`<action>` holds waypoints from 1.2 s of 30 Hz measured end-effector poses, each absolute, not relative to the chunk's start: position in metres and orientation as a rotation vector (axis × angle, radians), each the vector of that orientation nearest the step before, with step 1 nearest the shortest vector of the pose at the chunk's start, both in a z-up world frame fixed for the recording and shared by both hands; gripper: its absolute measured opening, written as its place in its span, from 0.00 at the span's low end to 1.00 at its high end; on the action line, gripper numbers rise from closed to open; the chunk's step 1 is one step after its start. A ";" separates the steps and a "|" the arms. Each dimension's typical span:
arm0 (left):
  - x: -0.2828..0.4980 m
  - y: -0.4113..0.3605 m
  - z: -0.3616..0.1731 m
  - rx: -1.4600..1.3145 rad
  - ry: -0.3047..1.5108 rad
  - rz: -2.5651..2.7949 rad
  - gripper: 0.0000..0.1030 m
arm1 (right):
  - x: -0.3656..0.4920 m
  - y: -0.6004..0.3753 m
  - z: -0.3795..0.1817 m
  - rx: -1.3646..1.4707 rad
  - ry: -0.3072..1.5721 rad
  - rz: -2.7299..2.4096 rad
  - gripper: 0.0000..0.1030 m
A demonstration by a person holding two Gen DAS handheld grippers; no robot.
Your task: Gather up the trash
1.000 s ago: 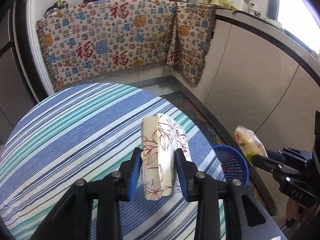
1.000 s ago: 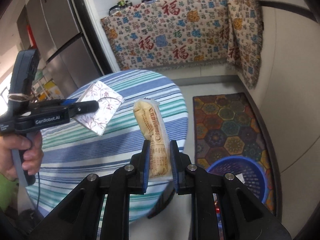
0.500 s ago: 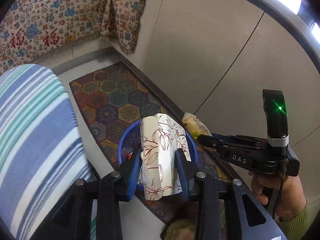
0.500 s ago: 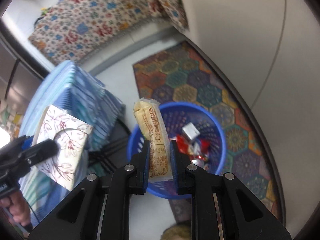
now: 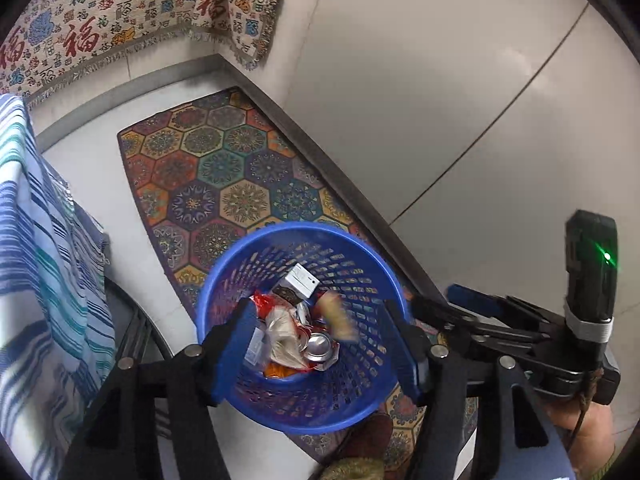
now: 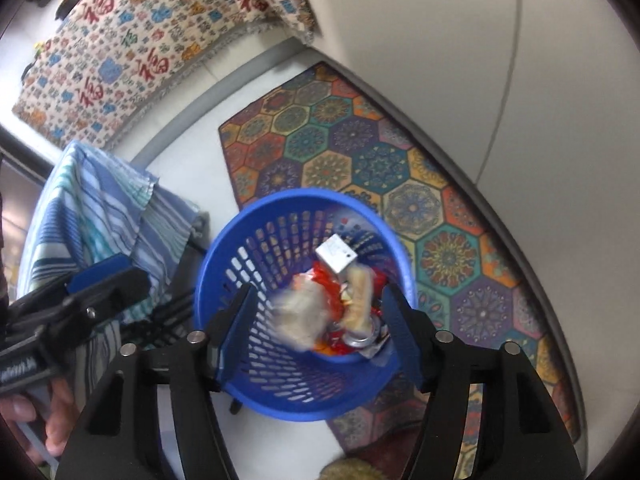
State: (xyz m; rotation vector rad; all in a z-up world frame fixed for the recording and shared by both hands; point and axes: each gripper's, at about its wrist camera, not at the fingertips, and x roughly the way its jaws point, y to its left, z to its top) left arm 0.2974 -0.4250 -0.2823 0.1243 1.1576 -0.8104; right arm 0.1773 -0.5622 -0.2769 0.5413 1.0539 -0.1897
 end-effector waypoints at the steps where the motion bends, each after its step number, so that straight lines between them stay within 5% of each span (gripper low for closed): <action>1: 0.297 -0.424 -0.278 0.124 1.146 -0.808 0.67 | 0.174 -0.563 -0.272 0.548 1.040 -0.200 0.74; 2: 0.293 -0.421 -0.273 0.131 1.128 -0.800 0.71 | 0.169 -0.564 -0.264 0.553 1.029 -0.217 0.77; 4: 0.283 -0.415 -0.262 0.148 1.080 -0.786 0.78 | 0.160 -0.562 -0.245 0.557 1.004 -0.241 1.00; 10: 0.236 -0.387 -0.212 0.202 1.003 -0.829 1.00 | 0.106 -0.535 -0.184 0.504 0.917 -0.271 1.00; 22: 0.150 -0.332 -0.140 0.288 0.826 -0.681 1.00 | 0.014 -0.471 -0.122 0.324 0.858 -0.394 1.00; 36: 0.141 -0.297 -0.109 0.207 0.876 -0.651 1.00 | -0.007 -0.429 -0.092 0.292 0.841 -0.294 1.00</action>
